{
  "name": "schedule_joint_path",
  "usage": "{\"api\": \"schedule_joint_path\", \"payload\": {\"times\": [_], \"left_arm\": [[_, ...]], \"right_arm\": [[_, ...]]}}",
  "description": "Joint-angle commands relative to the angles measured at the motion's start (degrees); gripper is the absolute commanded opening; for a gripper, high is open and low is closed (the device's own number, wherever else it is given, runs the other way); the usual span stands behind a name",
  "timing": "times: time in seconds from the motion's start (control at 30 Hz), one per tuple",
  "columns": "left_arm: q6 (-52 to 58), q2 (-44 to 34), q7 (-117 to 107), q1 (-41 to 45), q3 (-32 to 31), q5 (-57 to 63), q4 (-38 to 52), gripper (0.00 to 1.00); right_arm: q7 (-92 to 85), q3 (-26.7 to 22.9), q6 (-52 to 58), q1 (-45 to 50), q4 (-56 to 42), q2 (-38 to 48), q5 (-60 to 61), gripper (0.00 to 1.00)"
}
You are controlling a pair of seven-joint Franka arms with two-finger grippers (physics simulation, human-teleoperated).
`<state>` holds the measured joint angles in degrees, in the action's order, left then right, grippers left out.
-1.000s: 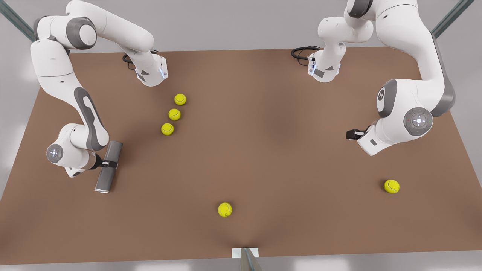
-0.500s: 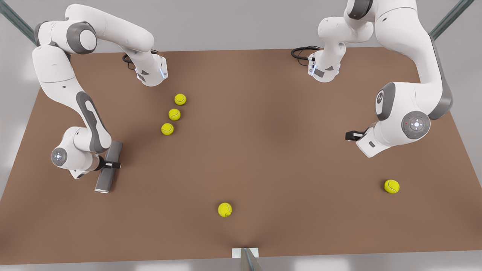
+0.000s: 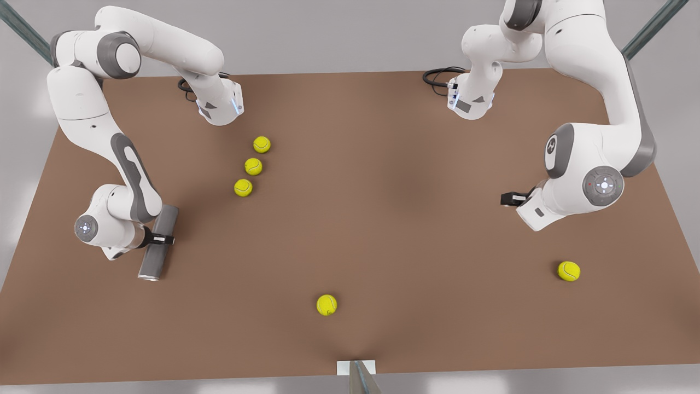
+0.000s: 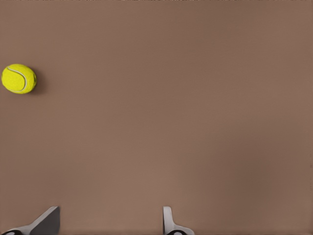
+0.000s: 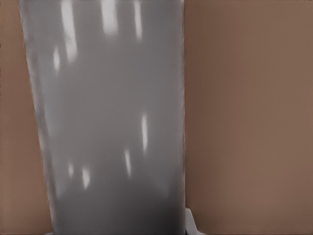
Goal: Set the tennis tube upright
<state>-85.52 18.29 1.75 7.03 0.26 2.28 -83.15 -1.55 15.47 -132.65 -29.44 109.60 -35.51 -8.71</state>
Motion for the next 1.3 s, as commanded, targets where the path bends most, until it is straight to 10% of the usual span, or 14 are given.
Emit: {"api": "schedule_joint_path", "payload": {"times": [0.0, 0.63, 0.9, 1.27], "left_arm": [[0.00, 0.00, 0.01, 0.00, 0.00, -0.17, 0.00, 1.00], [-0.09, 0.00, 0.01, 0.00, 0.00, -0.17, 0.00, 1.00], [-0.09, 0.00, 0.01, 0.09, 0.00, -0.17, 0.00, 1.00], [-0.26, 0.08, 0.01, 0.09, 0.00, -0.08, 0.00, 1.00]], "right_arm": [[0.05, 0.00, 0.11, 0.00, 0.00, 0.09, -0.08, 0.71], [-5.22, 18.02, 20.41, 19.42, -16.52, 5.01, -12.91, 0.71], [-17.43, 16.79, 22.17, 38.14, -28.03, -3.33, -18.62, 0.71], [-31.40, 2.64, 21.55, 61.26, -52.73, -20.56, -18.71, 0.78]]}}
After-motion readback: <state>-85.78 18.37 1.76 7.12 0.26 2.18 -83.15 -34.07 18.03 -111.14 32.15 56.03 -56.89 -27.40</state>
